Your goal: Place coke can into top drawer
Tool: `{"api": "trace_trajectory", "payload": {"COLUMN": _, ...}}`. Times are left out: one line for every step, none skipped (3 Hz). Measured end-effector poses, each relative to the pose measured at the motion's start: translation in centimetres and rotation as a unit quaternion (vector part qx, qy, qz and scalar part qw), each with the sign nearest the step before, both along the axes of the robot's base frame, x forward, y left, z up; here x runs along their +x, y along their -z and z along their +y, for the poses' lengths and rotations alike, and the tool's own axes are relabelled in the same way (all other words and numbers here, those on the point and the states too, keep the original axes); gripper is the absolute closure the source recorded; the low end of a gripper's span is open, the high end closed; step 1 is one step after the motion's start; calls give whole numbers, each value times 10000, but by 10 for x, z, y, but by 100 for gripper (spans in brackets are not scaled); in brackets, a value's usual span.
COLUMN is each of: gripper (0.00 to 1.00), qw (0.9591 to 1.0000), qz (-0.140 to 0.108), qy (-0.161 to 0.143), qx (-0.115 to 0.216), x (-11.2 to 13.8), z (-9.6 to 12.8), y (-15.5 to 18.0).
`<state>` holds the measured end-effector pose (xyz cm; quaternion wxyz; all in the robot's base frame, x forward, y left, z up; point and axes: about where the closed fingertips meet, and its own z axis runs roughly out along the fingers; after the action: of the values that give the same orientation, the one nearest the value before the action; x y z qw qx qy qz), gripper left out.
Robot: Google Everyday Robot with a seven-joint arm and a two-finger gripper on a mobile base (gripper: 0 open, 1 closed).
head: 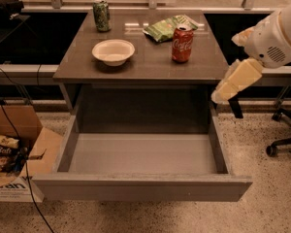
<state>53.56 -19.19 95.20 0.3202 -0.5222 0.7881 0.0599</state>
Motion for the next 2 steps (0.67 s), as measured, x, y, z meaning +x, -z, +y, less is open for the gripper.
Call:
{"api": "trace_trajectory", "payload": {"gripper": 0, "qw": 9983, "qz": -326, "qy": 35, "qx": 487, "x": 37, "z": 17, "y": 2}}
{"api": "trace_trajectory", "payload": {"gripper": 0, "qw": 9936, "qz": -512, "qy": 93, "qx": 998, "x": 73, "z": 25, "y": 7}}
